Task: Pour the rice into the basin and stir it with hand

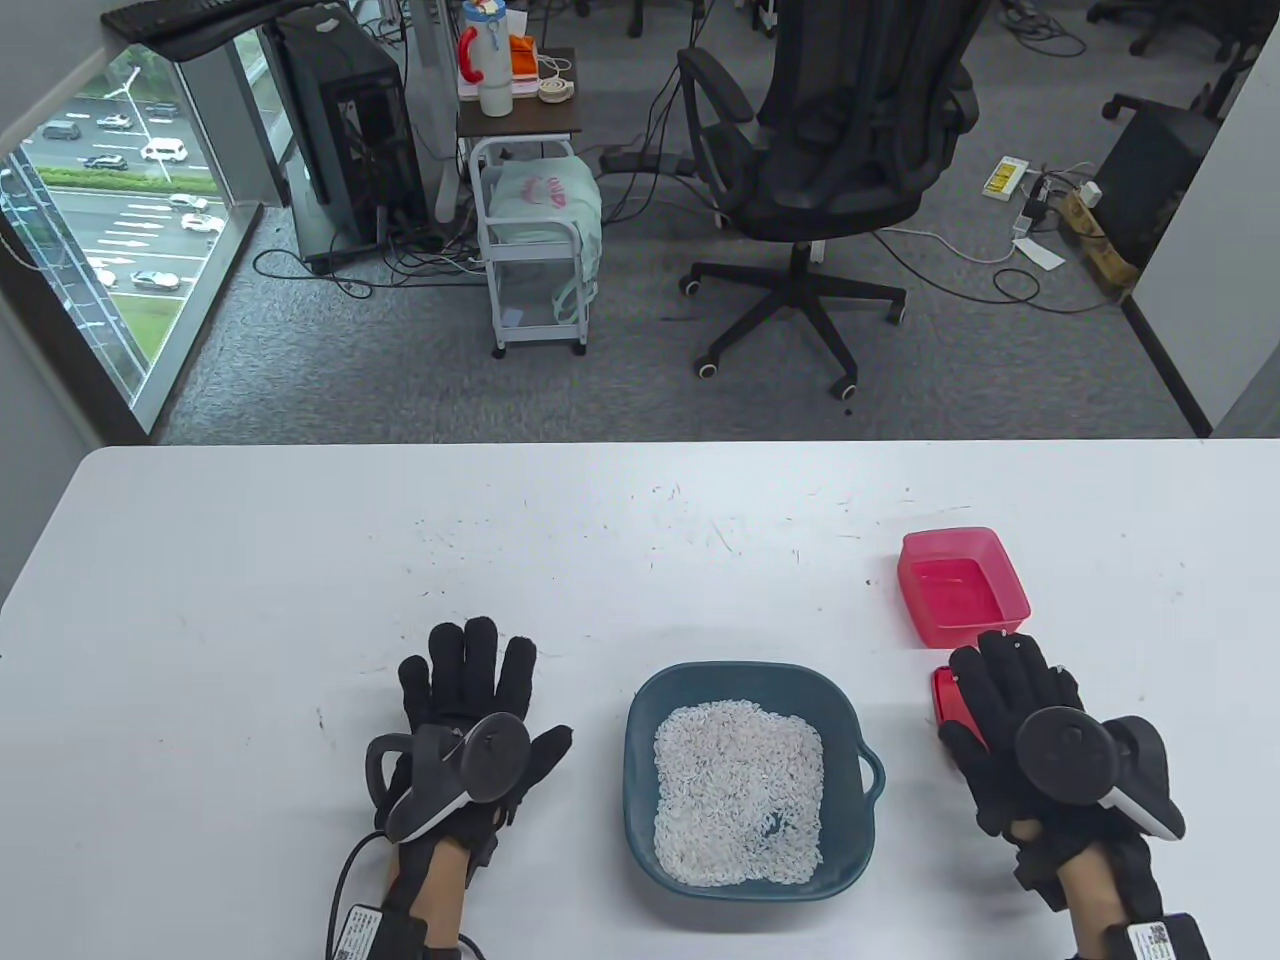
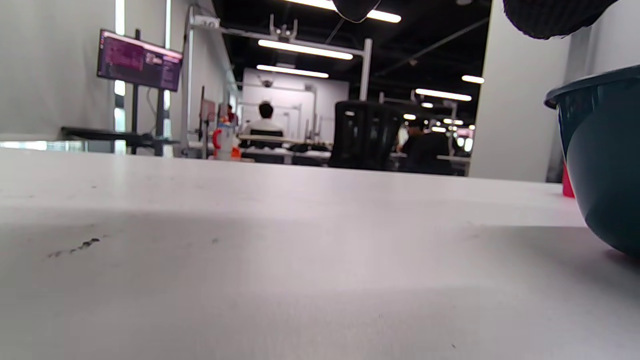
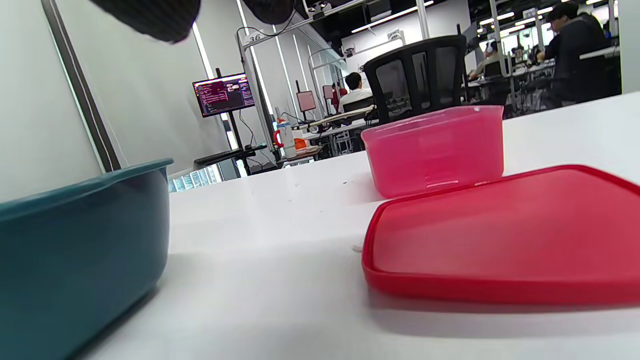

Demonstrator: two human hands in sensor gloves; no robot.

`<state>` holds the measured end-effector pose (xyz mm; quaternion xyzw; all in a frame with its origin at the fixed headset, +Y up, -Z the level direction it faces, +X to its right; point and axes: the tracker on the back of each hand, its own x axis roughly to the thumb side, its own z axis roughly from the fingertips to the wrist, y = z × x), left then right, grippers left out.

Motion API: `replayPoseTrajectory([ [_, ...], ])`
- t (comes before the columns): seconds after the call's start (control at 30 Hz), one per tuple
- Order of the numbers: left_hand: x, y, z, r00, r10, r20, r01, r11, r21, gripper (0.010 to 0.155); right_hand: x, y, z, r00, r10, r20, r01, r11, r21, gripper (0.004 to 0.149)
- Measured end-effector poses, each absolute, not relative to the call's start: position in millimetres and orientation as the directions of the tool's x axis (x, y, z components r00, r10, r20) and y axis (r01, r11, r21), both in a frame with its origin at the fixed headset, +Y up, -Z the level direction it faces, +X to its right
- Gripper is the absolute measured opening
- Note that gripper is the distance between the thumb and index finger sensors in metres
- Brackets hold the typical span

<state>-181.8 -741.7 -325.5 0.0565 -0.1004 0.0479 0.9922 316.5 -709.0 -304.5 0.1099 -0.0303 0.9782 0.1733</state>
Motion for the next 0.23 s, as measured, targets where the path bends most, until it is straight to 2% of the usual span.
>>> replayPoseTrajectory([
  [0.23,-178.3,-744.9,-326.2,0.974,0.085,0.211,-0.105,0.991,0.086,0.095,313.8,-714.3,-303.6,-0.918,0.331,0.221,-0.337,-0.941,0.008,0.072],
])
